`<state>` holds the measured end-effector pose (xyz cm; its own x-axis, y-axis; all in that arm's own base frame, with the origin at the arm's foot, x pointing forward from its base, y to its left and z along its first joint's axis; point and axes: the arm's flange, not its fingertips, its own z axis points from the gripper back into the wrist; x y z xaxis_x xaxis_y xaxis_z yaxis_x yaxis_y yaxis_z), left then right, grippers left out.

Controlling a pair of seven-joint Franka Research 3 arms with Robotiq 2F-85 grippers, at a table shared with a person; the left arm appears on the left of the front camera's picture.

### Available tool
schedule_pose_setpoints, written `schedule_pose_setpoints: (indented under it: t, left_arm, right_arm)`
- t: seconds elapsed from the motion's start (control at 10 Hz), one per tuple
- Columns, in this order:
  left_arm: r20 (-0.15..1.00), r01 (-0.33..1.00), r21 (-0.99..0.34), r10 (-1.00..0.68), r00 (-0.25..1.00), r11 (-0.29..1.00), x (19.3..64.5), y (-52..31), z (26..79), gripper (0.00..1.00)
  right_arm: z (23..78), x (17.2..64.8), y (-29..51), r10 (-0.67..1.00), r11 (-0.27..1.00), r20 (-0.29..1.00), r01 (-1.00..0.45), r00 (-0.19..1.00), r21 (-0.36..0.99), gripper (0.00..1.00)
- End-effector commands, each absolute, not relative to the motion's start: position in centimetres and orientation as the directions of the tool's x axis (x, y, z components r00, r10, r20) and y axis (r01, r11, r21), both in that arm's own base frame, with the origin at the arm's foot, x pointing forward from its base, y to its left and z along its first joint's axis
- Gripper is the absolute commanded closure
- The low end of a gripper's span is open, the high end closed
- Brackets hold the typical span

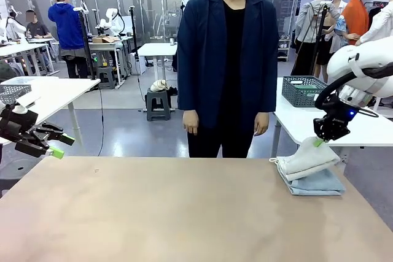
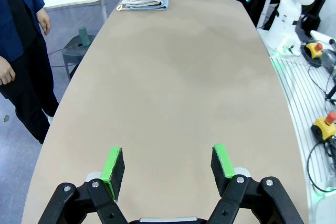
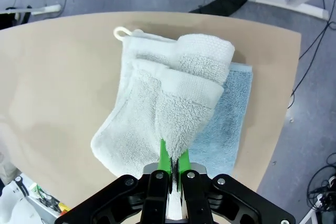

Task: Fold the towels and place them in the basket.
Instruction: Stack the folded Towel with hook on the right side of the table.

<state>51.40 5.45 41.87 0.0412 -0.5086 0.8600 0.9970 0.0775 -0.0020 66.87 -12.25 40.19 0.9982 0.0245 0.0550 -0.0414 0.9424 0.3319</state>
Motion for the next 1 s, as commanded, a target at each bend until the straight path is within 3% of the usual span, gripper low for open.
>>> schedule_pose_setpoints:
  t: [0.0, 0.3, 0.4, 0.5, 0.6, 0.7, 0.8, 0.9]
  left_arm:
    - [0.858, 0.998, 0.004, -0.512, 0.032, 0.069, 51.3, 5.5, 42.0, 0.15]
    - [0.858, 0.998, 0.004, -0.512, 0.032, 0.069, 51.3, 5.5, 42.0, 0.15]
    - [0.858, 0.998, 0.004, -0.512, 0.032, 0.069, 51.3, 5.5, 42.0, 0.15]
    - [0.858, 0.998, 0.004, -0.512, 0.032, 0.069, 51.3, 5.5, 42.0, 0.15]
    - [0.858, 0.998, 0.004, -0.512, 0.032, 0.069, 51.3, 5.5, 42.0, 0.15]
    - [0.858, 0.998, 0.004, -0.512, 0.032, 0.069, 51.3, 5.5, 42.0, 0.15]
    - [0.858, 0.998, 0.004, -0.512, 0.032, 0.069, 51.3, 5.5, 42.0, 0.15]
    - [0.858, 0.998, 0.004, -0.512, 0.032, 0.069, 51.3, 5.5, 42.0, 0.15]
  right_arm:
    - [39.5, 68.3, -13.8, 0.064, 0.933, 0.03, -0.07, 0.998, 0.352, 0.94]
    - [38.8, 67.7, -15.7, 0.061, 0.94, -0.01, -0.054, 0.998, 0.336, 0.94]
    - [39.0, 67.4, -16.4, 0.05, 0.948, -0.028, -0.038, 0.998, 0.317, 0.74]
    - [39.2, 67.1, -16.7, 0.042, 0.95, -0.019, -0.034, 0.999, 0.311, 0.74]
    - [39.6, 66.9, -16.8, 0.059, 0.949, -0.019, -0.05, 0.998, 0.311, 0.54]
    - [40.0, 66.7, -16.7, 0.075, 0.947, -0.024, -0.064, 0.997, 0.315, 0.71]
    - [40.3, 66.4, -16.5, 0.102, 0.94, -0.037, -0.084, 0.994, 0.332, 0.34]
    - [40.2, 66.3, -16.3, 0.119, 0.936, -0.055, -0.094, 0.991, 0.338, 0.51]
